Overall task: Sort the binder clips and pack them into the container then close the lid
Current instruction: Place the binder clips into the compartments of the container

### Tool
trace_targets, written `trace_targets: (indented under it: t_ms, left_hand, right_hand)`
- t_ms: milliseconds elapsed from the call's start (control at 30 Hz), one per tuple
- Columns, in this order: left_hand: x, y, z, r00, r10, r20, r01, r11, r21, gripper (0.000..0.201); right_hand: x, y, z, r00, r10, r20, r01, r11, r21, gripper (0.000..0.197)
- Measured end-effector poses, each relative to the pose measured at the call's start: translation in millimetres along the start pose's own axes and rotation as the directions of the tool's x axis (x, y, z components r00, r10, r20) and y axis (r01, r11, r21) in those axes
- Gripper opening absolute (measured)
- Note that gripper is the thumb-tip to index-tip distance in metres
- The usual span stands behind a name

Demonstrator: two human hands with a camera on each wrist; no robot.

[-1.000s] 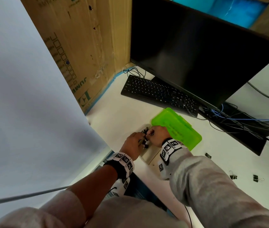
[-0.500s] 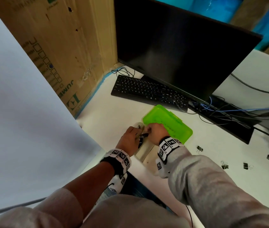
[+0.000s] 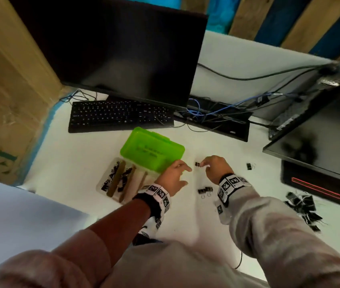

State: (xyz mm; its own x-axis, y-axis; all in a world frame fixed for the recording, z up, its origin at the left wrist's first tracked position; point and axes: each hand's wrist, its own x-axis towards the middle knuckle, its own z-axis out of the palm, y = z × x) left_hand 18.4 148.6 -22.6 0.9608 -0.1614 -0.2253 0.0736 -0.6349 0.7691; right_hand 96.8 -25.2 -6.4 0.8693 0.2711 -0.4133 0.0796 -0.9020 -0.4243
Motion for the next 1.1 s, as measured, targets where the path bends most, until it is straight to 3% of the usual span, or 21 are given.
trace_targets:
  t_ms: [133,333,400,500,633,767,867,967,1100]
  left_hand:
    - [19,12,27,0.988,-0.027,0.151,0.012,0.995,0.1,0.075]
    - [41,18,40,0.956,-0.171,0.24,0.083,0.938,0.337,0.109]
    - [46,16,45,0.942,-0.202,0.269,0.09,0.922,0.377,0.115]
    - [48,17,54,0.937,-0.179,0.3,0.011,0.874,0.485,0.118]
    - [45,24,69,0.95,-0.053,0.309,-0.091,0.897,0.433,0.102]
    - [39,30,83,0.953,0.019,0.303,-0.115,0.947,0.301,0.05]
    - [37,30,91,0.964,0.032,0.264,-0.075,0.985,0.155,0.021]
    - [37,28,92,0.965,0.014,0.261,-0.052,0.989,0.142,0.02]
    - [33,34,81,0.976,0.01,0.219,-0.056,0.977,0.207,0.019]
  right_hand:
    - [-6,53,-15,0.991,0.07,-0.115,-0.075,0.996,-0.038,0.038]
    - [-2,114,-35,0.957,0.287,-0.039,-0.29,0.952,-0.096,0.068]
    - [-1,125,-36,0.958,0.285,0.012,-0.284,0.957,-0.061,0.072]
    - [-4,128,-30,0.982,0.183,0.045,-0.184,0.983,0.002,0.067]
    - [-12,115,-15,0.996,0.054,0.077,-0.052,0.998,-0.029,0.056]
    - [-18,102,-8,0.99,-0.033,0.14,0.051,0.99,-0.129,0.025]
    - [-27,101,-8,0.992,0.006,0.128,0.009,0.993,-0.116,0.018]
    - [-37,104,-5,0.991,0.074,0.11,-0.065,0.994,-0.084,0.012]
    - [-48,95,4,0.988,0.07,0.137,-0.062,0.996,-0.065,0.017]
